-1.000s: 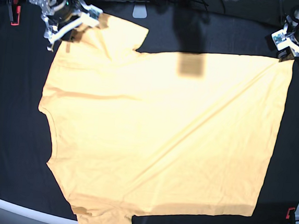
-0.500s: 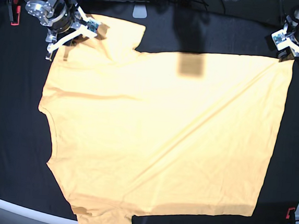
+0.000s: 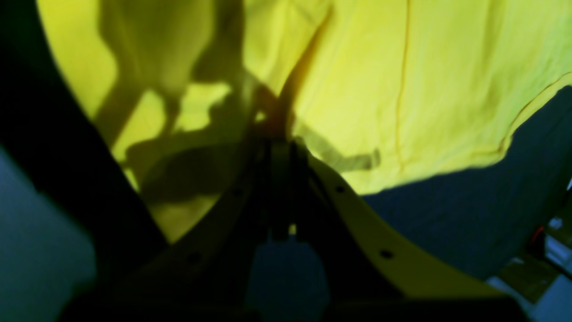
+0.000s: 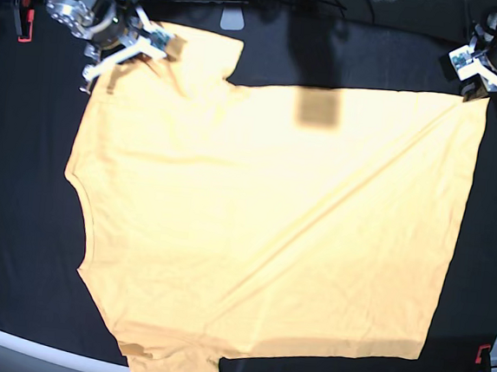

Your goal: Layout the t-shirt on the table in an organized manner, then fold the t-shirt properly

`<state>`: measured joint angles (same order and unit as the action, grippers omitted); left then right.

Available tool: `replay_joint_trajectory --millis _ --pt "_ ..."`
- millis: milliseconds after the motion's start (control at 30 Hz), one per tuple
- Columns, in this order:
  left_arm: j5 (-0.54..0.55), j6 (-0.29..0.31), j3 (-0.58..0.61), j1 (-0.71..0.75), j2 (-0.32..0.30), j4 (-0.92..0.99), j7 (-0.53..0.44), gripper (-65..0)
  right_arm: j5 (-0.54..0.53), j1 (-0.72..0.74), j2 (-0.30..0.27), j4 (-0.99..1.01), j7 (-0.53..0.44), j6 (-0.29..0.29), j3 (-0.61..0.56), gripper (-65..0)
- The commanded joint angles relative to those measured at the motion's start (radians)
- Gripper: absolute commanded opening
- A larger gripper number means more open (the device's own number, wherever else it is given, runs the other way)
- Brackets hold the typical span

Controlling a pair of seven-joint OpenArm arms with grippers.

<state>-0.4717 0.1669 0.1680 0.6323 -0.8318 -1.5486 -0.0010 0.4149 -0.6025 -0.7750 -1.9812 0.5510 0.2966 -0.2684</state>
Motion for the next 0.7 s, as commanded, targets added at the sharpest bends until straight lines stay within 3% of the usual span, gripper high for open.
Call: replay_joint_trajectory --millis 0,133,233,567,667 --pt "0.002 0.039 0.001 0.021 -0.017 0.001 0.005 -65.0 0.003 -0.020 -0.038 -0.026 0.003 -0.009 0.006 -65.0" --pt "0.003 0.038 0.001 0.051 -0.034 0.001 -0.005 -65.0 -0.004 -0.101 -0.138 -0.070 0.020 -0.061 0.006 -65.0" --pt "0.002 0.038 0.001 0.097 -0.058 -0.013 -0.015 -65.0 0.005 -0.172 -0.177 -0.109 0.049 -0.085 0.007 -65.0" --pt "0.001 -0.030 -0.003 0.209 -0.122 -0.089 0.023 -65.0 0.057 -0.303 -0.184 -0.212 0.105 -0.099 0.008 -65.0" --pt "0.002 -0.055 -0.038 0.207 -0.121 -0.098 0.023 -65.0 0.057 -0.303 -0.183 -0.212 0.104 -0.167 0.027 -65.0"
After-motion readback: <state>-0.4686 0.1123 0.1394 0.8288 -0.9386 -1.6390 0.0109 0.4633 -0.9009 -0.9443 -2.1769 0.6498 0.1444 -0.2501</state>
